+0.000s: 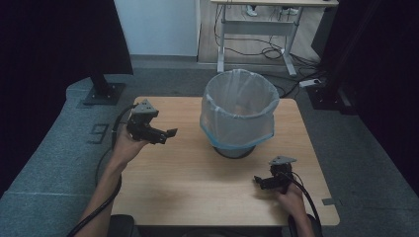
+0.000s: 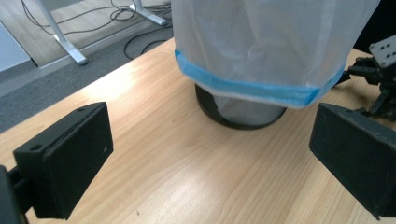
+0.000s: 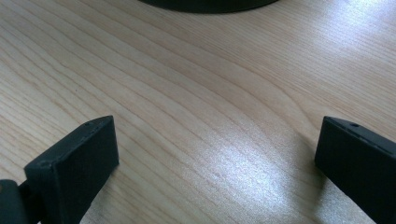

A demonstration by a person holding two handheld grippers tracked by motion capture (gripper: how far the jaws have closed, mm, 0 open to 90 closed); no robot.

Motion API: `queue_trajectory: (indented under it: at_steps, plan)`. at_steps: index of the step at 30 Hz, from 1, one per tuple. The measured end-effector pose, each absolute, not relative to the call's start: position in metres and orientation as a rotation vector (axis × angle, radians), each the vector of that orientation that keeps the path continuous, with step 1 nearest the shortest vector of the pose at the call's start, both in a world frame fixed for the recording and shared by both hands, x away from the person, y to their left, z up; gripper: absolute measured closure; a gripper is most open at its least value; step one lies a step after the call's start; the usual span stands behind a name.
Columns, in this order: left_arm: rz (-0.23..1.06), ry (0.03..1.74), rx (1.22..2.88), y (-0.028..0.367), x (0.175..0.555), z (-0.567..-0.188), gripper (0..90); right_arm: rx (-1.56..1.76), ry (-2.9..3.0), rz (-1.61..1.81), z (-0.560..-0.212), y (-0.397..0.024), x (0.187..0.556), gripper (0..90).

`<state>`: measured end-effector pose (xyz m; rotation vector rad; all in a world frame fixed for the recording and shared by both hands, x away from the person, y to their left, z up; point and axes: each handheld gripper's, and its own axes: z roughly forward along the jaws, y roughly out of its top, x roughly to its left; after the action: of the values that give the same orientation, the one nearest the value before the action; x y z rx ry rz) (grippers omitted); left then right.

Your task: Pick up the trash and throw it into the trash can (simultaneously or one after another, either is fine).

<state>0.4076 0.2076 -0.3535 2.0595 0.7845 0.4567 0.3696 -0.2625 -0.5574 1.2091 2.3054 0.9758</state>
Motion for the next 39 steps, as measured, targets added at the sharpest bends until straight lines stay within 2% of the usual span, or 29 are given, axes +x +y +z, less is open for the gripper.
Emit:
queue_trajectory:
  at_steps: [17, 39]
  plan:
    - [0.436, 0.825, 2.050, 0.229, 0.400, -0.399, 0.0, 1.209, 2.303, 0.978, -0.558, -0.262, 0.370, 0.0]
    - [0.363, 0.877, 2.014, 0.231, 0.396, -0.456, 0.0, 1.212, 2.302, 0.979, -0.558, -0.262, 0.370, 0.0]
